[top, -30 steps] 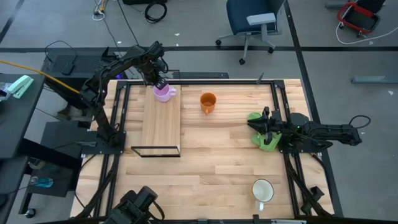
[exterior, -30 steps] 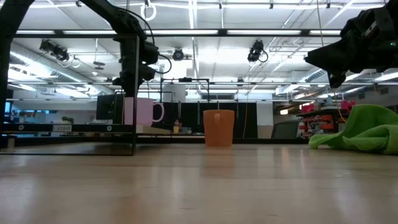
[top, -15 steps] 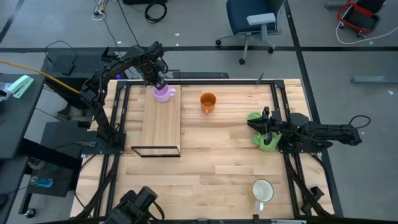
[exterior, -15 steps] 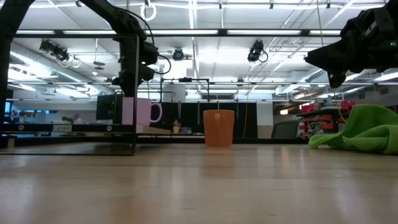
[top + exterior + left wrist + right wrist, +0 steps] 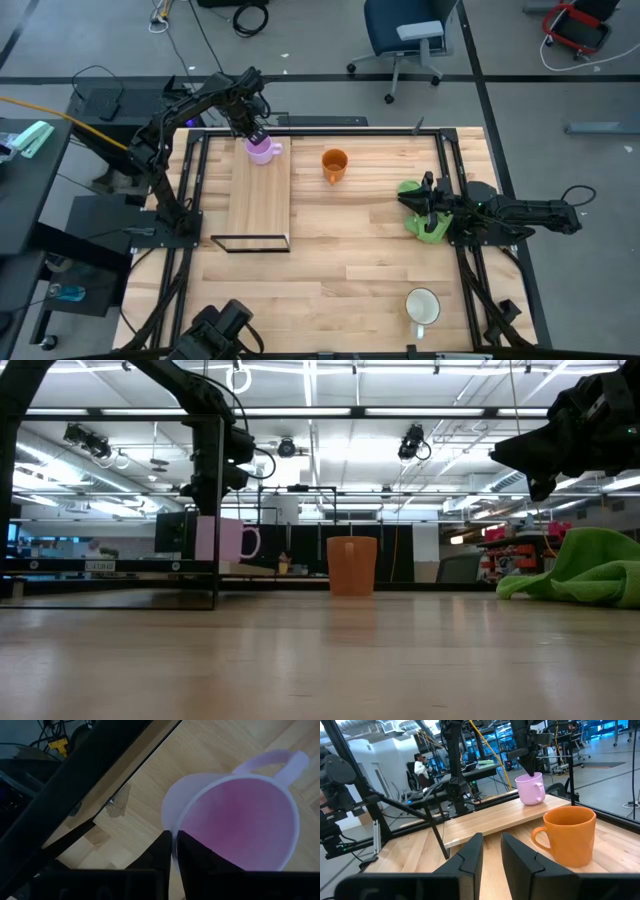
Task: Stack small to large cups/mugs on shelf
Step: Put the pink mug on the shelf
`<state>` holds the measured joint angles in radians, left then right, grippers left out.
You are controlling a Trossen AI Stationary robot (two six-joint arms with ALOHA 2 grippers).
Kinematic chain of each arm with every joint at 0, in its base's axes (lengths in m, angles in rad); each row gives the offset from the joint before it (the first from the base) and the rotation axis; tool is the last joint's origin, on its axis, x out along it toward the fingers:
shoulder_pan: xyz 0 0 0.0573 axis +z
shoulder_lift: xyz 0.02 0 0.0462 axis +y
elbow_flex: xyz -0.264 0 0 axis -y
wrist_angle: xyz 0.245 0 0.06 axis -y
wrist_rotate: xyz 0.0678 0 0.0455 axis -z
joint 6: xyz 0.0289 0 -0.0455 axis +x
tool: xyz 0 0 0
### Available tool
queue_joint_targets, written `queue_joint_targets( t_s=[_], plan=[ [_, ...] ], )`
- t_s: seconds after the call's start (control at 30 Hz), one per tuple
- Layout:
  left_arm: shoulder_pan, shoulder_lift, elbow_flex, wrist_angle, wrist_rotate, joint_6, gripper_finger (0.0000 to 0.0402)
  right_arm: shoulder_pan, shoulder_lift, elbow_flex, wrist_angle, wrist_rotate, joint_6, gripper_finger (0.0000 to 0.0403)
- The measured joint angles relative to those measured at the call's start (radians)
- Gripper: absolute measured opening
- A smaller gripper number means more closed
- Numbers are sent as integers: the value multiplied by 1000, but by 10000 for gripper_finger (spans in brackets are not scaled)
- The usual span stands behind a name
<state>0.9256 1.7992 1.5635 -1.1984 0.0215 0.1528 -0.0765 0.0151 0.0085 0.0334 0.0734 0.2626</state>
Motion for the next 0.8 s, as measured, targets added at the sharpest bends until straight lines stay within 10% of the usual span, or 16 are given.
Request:
queue_joint_targets(
  t_s=[0.8],
  plan=[
    [31,0,0,-20,-2,-39,72,0,0,0,0,0,0,77]
  ],
)
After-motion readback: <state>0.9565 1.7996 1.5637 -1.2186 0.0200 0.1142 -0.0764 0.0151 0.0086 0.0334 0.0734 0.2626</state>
